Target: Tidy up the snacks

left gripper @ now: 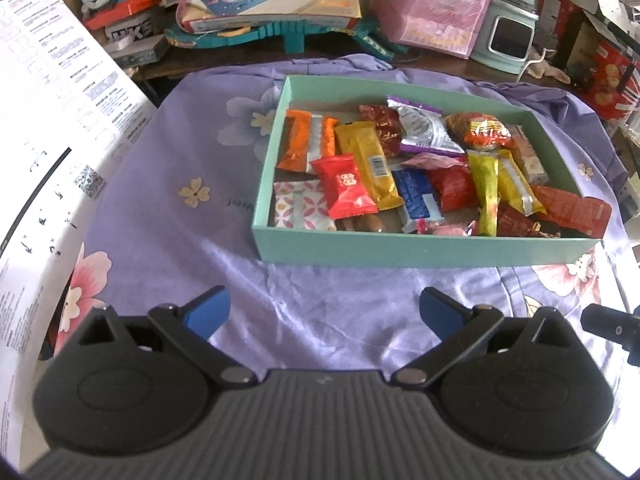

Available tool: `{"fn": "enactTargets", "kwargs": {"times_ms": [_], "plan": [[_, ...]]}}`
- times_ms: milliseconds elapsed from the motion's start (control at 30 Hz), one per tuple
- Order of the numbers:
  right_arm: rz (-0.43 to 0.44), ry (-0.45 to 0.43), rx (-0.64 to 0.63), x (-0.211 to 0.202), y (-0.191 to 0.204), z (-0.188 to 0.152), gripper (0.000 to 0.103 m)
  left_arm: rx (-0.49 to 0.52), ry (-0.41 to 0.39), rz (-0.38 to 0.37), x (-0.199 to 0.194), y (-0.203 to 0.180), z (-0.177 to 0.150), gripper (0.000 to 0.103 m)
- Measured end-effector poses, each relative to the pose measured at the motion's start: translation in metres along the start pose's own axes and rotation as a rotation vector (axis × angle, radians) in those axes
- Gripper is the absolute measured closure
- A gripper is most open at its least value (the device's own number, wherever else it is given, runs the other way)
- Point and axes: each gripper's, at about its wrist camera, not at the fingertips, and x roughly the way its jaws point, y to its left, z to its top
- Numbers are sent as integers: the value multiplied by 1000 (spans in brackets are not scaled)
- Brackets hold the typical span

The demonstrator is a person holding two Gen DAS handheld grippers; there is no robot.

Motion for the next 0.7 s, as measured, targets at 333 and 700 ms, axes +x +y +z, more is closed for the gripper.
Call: {"fn": "enactTargets", "kwargs": {"times_ms": [333, 700], "plan": [[-9, 24, -18, 9, 2, 5, 0, -8, 22, 15, 8, 4, -1, 0], [-9, 43, -52, 16, 9, 10, 0, -13, 24, 27, 12, 6, 2, 0]]}}
